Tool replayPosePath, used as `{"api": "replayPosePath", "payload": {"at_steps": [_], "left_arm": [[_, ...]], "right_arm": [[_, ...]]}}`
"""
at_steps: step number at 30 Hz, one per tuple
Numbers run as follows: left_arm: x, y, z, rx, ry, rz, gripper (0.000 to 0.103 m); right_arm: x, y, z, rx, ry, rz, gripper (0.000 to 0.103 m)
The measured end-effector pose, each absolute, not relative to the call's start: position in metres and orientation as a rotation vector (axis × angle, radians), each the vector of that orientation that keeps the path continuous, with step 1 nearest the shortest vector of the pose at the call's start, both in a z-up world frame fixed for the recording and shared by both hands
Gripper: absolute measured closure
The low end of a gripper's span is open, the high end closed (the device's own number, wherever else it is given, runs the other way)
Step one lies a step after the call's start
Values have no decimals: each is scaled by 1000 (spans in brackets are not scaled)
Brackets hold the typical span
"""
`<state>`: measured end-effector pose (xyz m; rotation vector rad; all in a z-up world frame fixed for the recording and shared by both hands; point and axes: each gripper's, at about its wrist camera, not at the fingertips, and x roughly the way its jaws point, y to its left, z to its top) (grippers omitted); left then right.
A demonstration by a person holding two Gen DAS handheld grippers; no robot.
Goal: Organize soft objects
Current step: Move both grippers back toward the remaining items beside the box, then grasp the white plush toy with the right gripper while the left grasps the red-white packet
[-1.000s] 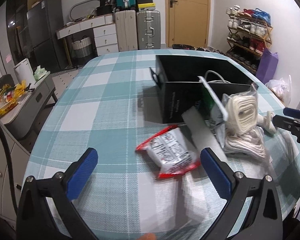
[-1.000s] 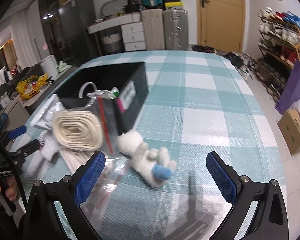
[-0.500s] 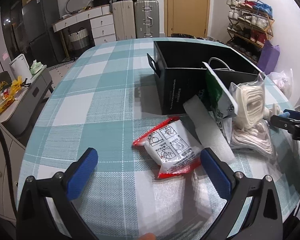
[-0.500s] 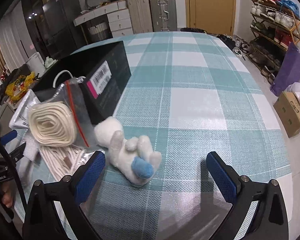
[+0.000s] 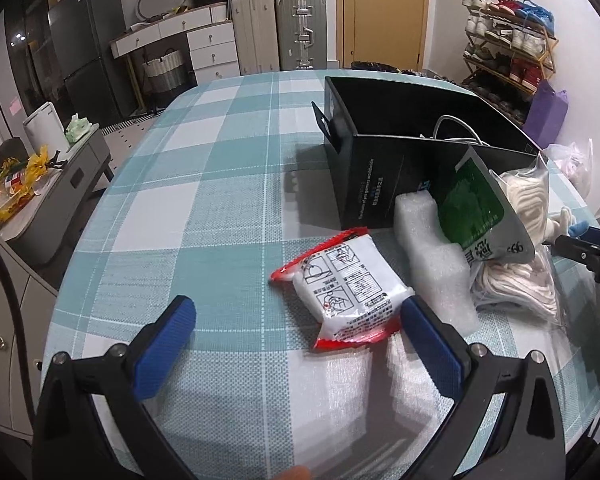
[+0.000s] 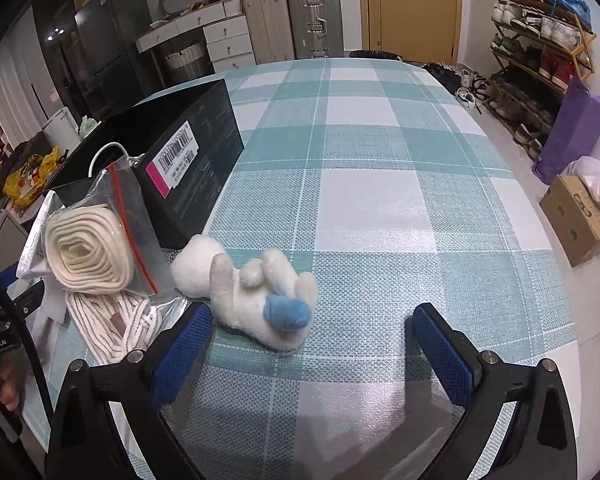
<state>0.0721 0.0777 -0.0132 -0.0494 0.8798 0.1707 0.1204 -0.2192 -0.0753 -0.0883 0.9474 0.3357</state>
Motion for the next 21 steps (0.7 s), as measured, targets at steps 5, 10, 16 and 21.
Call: {"api": "replayPosePath", "payload": {"at_steps": [5,10,16,21], "left_arm": [[76,76,-13,-46,885,158,0],[79,76,-13,-61,886,129,4],[79,72,-13,-78,882,53,42],[74,70,-10,-66,858,42,54]], "right_arm": [[118,-212,-74,-105,933,359,15],[116,-212,-74,-112,918,379,27],[114,-210,-72,-124,908,396,45],[113,-210,-70,-124,904,411,56]]}}
